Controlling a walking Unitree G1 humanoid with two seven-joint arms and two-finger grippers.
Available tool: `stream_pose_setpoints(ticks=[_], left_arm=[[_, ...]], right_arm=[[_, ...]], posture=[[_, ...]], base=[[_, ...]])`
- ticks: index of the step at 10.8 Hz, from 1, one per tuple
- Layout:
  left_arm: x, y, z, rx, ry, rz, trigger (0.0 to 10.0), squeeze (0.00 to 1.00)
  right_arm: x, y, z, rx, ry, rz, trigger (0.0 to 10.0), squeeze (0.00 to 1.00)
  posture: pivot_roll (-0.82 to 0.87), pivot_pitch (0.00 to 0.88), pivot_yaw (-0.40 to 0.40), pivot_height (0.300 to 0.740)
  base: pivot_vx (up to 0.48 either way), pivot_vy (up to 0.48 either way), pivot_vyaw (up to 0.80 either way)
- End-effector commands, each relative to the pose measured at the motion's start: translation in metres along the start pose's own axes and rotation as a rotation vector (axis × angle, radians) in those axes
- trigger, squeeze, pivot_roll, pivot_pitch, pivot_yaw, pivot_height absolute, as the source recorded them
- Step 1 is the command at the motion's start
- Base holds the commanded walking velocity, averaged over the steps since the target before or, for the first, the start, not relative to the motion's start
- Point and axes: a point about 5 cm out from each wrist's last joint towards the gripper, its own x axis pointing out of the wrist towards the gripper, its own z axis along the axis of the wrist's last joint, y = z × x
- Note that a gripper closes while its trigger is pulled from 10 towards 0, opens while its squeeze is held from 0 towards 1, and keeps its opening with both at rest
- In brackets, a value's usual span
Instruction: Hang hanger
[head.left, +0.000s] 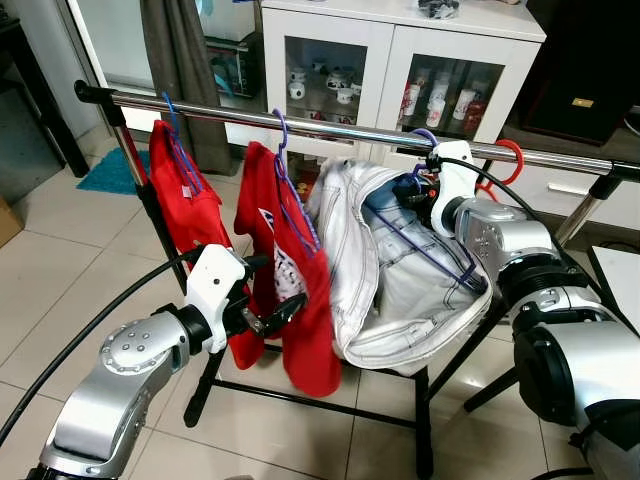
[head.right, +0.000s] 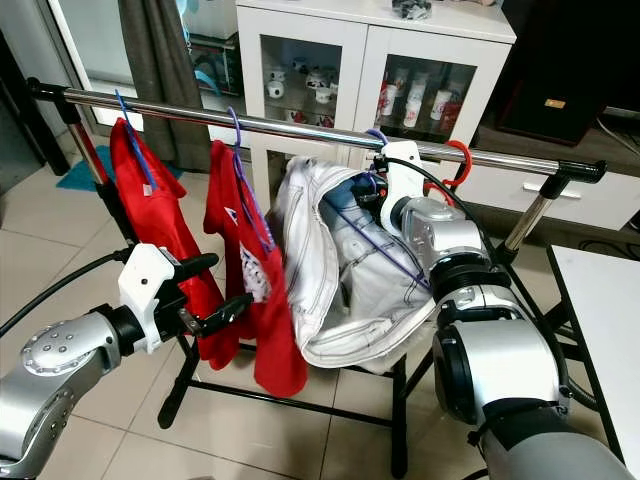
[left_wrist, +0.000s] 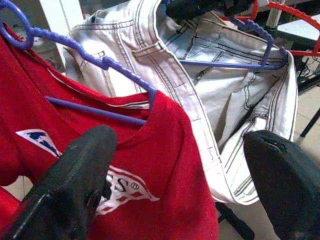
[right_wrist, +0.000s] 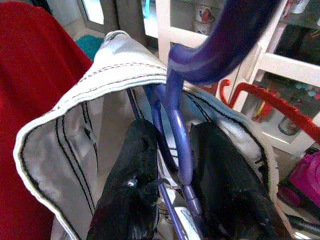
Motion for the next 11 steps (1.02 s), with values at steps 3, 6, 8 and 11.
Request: stream_pose_setpoints(ticks=[3,6,8,11], left_arm=[[0.0025,0.0002,0.0010,0.010,0.005,-0.015,10.0,0.24],[0.0017,0.0005,0.0004,0.010,0.007,-0.016,10.0,0.24],[0.0012,0.0007,0.0002,0.012,0.008,-0.016,10.0,0.24],[0.0009,0.0010,0.0005,0.016,0.010,-0.018,10.0,0.24]], right_arm=[[-0.0009,-0.0011,-0.0072,0.046,0.054,0.024,0.0,0.00],[-0.0008,0.0006,-0.0073,0.055,0.060,0.041,0.0,0.00],[-0.0006,0.0012,-0.0071,0.059,0.058,0.046,0.0,0.00],[-0.0006,0.0017,-0.0068,0.073,0.046,0.049,0.0,0.00]], posture=[[0.10,0.000,-0.024,0.740],[0.10,0.000,-0.024,0.740],[0.10,0.000,-0.025,0.740],[0.10,0.000,-0.023,0.740]], base=[[0.000,0.000,0.00],[0.000,0.000,0.00],[0.000,0.000,0.00],[0.000,0.000,0.00]])
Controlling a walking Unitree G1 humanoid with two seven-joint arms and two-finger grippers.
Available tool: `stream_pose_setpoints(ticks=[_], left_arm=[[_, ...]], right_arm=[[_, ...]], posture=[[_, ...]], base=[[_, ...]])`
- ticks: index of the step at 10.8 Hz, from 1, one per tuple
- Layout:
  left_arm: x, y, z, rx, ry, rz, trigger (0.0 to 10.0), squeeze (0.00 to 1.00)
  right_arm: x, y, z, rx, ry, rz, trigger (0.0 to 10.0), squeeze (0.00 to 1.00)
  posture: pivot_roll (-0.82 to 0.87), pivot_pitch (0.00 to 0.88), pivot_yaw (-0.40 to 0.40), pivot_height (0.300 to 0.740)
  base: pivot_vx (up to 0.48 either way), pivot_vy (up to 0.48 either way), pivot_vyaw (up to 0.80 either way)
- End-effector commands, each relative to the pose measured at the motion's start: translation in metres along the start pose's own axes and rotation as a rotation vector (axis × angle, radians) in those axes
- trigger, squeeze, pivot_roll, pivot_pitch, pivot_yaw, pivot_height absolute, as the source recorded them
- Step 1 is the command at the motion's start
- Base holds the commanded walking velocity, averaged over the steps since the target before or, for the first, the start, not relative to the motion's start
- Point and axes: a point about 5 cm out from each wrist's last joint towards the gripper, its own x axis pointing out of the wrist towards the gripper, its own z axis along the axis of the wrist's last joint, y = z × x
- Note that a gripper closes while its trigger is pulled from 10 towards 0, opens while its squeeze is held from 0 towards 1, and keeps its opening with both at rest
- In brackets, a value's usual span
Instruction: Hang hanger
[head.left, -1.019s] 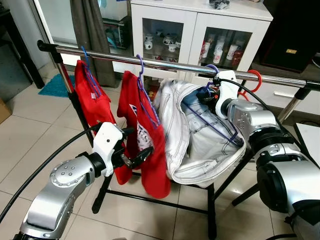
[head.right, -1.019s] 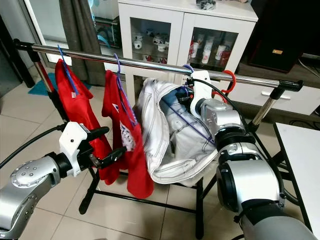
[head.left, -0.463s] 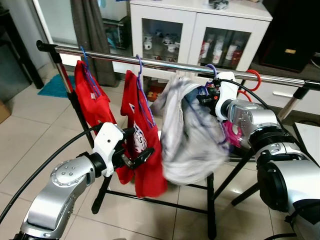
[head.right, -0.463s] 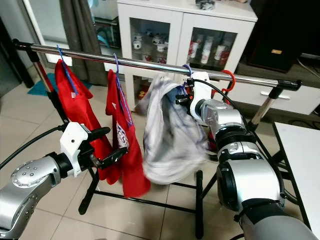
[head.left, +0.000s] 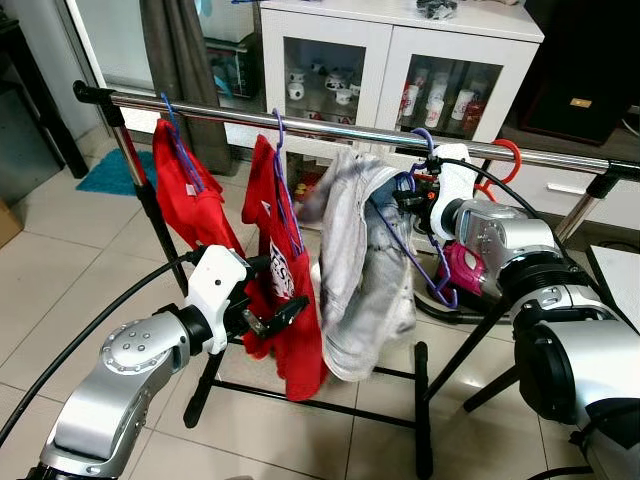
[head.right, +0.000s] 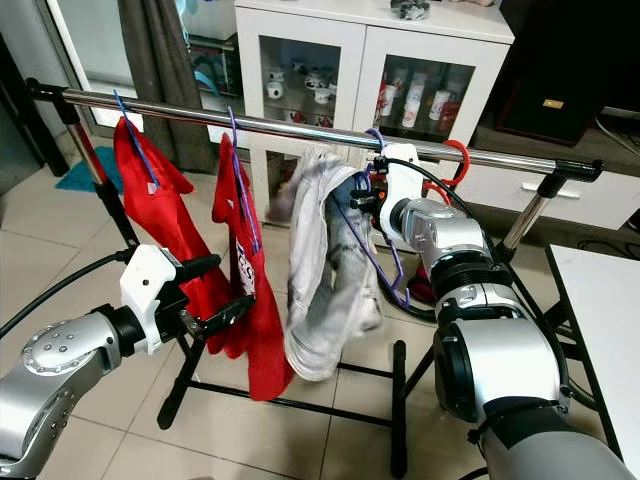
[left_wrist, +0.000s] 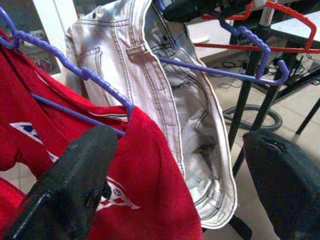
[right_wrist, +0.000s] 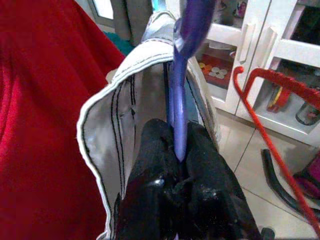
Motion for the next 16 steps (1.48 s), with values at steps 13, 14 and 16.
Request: stream_pose_setpoints(ticks=[13,14,16], left_arm=[[0.007,0.007,-0.009,-0.028,-0.035,0.278,10.0,0.24],[0.008,0.005,-0.009,-0.026,-0.031,0.277,10.0,0.24],[0.008,0.003,-0.010,-0.025,-0.029,0.277,10.0,0.24]], right_arm=[[-0.063,0.001,-0.012,-0.083,-0.372,0.025,0.0,0.00],[-0.068,0.005,-0.020,-0.076,-0.363,0.014,0.0,0.00],[-0.076,0.009,-0.034,-0.067,-0.346,-0.032,0.0,0.00]], posture=[[0.08,0.000,-0.040,0.740],[0.08,0.000,-0.049,0.740],[0.08,0.000,-0.056,0.740]], base=[[0.000,0.000,0.00],[-0.240,0.000,0.00],[-0.281,0.000,0.00]])
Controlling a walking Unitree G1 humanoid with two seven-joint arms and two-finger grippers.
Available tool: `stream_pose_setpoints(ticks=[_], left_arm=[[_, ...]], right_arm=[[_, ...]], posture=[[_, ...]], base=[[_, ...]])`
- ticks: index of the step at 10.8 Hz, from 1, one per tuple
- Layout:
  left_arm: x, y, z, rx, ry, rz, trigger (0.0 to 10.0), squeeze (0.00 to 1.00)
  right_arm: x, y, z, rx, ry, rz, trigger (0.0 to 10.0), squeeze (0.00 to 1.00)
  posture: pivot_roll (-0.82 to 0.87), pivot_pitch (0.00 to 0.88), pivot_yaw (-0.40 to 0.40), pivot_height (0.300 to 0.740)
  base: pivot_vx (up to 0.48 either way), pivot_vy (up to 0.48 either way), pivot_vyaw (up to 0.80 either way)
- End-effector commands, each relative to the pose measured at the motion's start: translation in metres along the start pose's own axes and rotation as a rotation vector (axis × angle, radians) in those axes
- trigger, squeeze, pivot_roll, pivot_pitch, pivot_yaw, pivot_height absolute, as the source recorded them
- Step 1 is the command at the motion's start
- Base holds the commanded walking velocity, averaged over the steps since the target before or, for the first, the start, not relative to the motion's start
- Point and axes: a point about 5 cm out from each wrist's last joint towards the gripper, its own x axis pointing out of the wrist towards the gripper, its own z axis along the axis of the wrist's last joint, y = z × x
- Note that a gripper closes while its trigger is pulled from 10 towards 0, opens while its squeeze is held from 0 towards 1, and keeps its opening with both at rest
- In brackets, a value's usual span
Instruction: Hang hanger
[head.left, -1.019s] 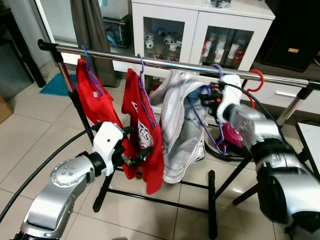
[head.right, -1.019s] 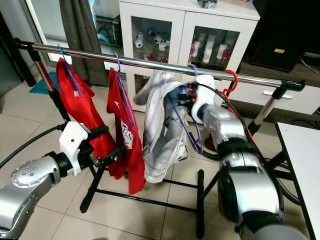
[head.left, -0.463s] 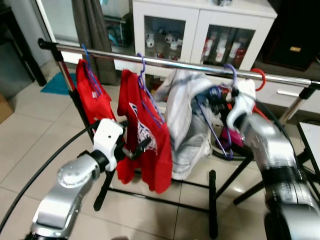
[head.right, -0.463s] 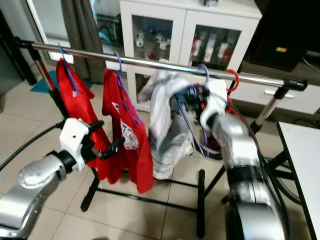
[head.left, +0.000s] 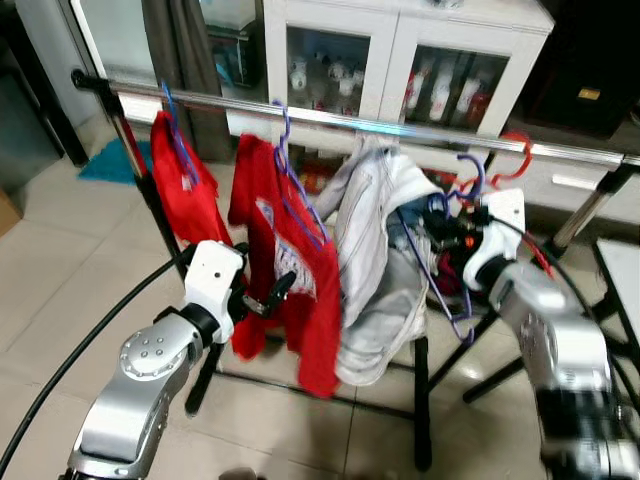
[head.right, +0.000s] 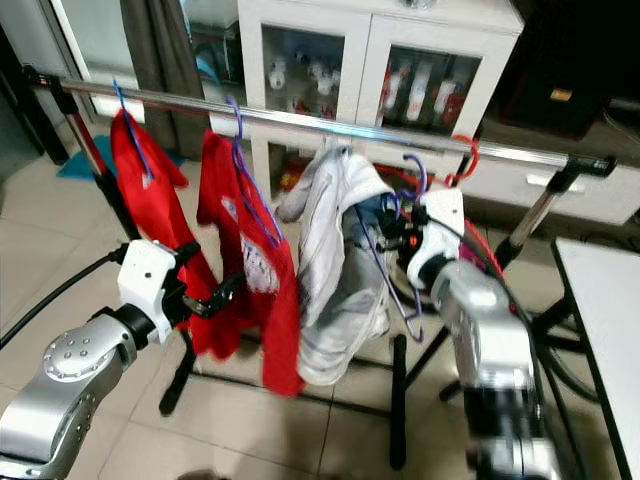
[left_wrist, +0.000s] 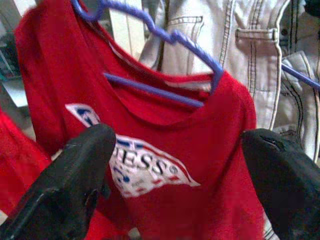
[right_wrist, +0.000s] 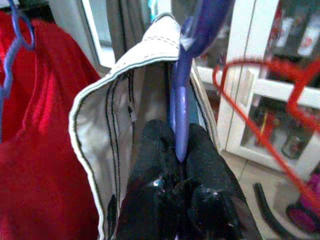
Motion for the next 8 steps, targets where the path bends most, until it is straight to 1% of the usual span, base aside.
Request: stream_pose_setpoints(ticks=[1,3,8], left_arm=[[-0.002,-0.001,-0.003,0.000,0.010,0.003,10.0,0.23],[-0.001,0.000,-0.001,0.002,0.003,-0.002,10.0,0.22],[0.000,0.002,0.001,0.002,-0.003,-0.003,10.0,0.22]], right_arm=[[-0.005,0.003,0.012,-0.016,-0.052,-0.009,0.0,0.00],[-0.016,0.011,0.007,-0.010,-0.041,-0.020,0.0,0.00],[-0.020,0.016,0.005,-0.020,-0.032,-0.064,0.0,0.00]], posture=[[0.08,0.000,-0.055,0.740],[0.07,0.000,-0.054,0.740],[0.08,0.000,-0.059,0.740]], base=[[-0.296,0.000,0.00],[-0.296,0.000,0.00],[-0.285,0.000,0.00]])
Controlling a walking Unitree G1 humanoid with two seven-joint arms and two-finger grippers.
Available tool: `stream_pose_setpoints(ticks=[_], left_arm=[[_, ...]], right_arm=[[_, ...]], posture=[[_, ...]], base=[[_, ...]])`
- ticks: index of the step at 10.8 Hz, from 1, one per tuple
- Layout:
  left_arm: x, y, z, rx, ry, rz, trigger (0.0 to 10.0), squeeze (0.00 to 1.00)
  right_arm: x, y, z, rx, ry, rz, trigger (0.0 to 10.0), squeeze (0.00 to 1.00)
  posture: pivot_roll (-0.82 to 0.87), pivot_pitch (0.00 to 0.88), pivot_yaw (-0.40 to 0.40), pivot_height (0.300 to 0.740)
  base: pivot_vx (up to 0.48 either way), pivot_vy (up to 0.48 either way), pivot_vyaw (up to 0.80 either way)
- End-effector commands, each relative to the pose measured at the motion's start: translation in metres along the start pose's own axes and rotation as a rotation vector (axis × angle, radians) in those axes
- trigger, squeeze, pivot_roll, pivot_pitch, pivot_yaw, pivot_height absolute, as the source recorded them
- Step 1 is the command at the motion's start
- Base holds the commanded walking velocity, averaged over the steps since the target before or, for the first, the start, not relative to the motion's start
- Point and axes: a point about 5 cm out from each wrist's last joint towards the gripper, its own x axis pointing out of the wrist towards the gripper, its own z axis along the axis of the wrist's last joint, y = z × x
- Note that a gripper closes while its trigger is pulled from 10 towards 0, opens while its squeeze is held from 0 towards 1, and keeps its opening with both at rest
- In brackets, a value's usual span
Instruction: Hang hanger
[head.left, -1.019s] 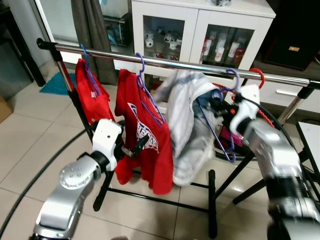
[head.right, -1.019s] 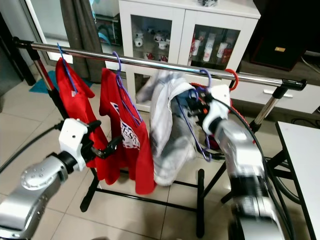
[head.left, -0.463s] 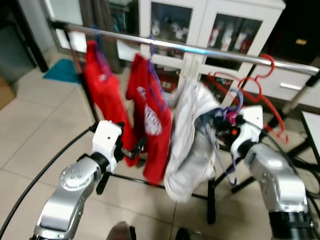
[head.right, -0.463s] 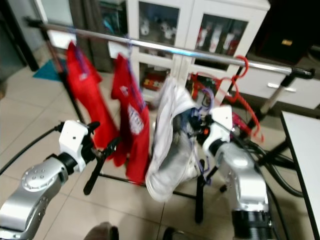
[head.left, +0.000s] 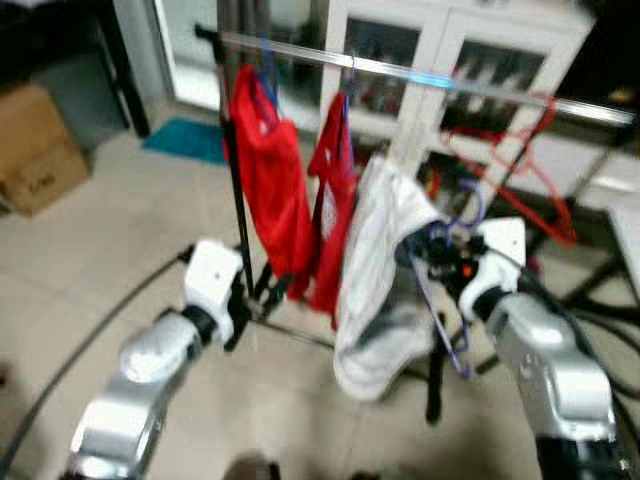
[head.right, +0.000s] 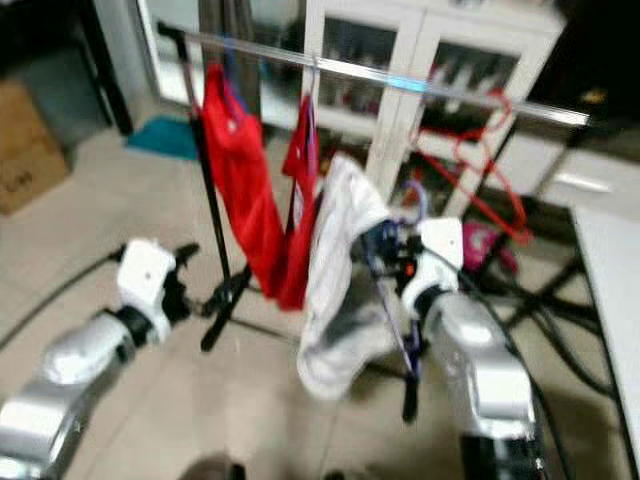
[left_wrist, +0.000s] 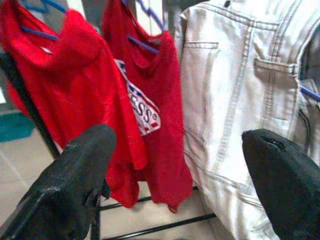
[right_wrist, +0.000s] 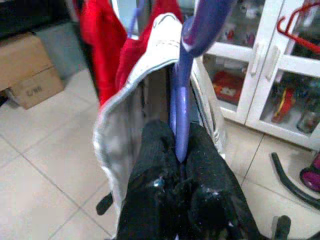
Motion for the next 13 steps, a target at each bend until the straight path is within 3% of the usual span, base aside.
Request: stream_pose_setpoints(ticks=[1,3,4,5,9,10,11,12,13], left_arm=[[0.000,-0.003,-0.002,-0.011,0.008,-0.011,10.0,0.22],[0.006,-0.002,0.001,-0.008,-0.009,-0.044,10.0,0.22],[0.013,-0.004,0.009,-0.043,-0.054,-0.111,10.0,1.00],[0.025,-0.007,0.020,-0.036,-0.103,-0.204,10.0,1.00],[0.070,-0.018,0.033,0.078,-0.116,-0.351,10.0,1.00],[0.079,-0.018,0.036,0.107,-0.130,-0.355,10.0,0.97],[0.088,-0.018,0.040,0.116,-0.143,-0.356,10.0,0.24],[0.096,-0.022,0.043,0.108,-0.158,-0.369,10.0,0.00],[0.102,-0.028,0.044,0.088,-0.167,-0.416,10.0,0.00]], right_arm=[[-0.002,-0.001,0.016,-0.034,-0.070,-0.012,0.0,0.00],[-0.003,0.005,0.017,-0.042,-0.083,-0.018,0.0,0.00],[-0.001,0.010,0.020,-0.052,-0.096,-0.010,0.0,0.00],[0.001,0.015,0.025,-0.057,-0.116,0.002,0.0,0.00],[0.003,0.031,0.035,-0.043,-0.155,0.108,0.0,0.00],[0.003,0.036,0.037,-0.041,-0.162,0.136,0.0,0.00],[0.003,0.040,0.038,-0.040,-0.168,0.155,0.0,0.00],[0.003,0.045,0.040,-0.035,-0.177,0.187,0.0,0.00],[0.003,0.048,0.040,-0.036,-0.178,0.211,0.0,0.00]], posture=[[0.08,0.000,-0.059,0.740],[0.08,0.000,-0.061,0.740],[0.08,0.000,-0.060,0.740],[0.07,0.000,-0.057,0.740],[0.06,0.000,-0.046,0.740],[0.06,0.000,-0.046,0.740],[0.06,0.000,-0.046,0.740],[0.04,0.000,-0.043,0.740],[0.04,0.000,-0.043,0.740]], base=[[-0.277,0.000,0.00],[-0.135,0.000,0.00],[0.000,0.000,0.00],[0.000,0.000,0.00],[0.000,0.000,0.00],[0.000,0.000,0.00],[0.000,0.000,0.00],[0.000,0.000,0.00],[0.000,0.000,0.00]])
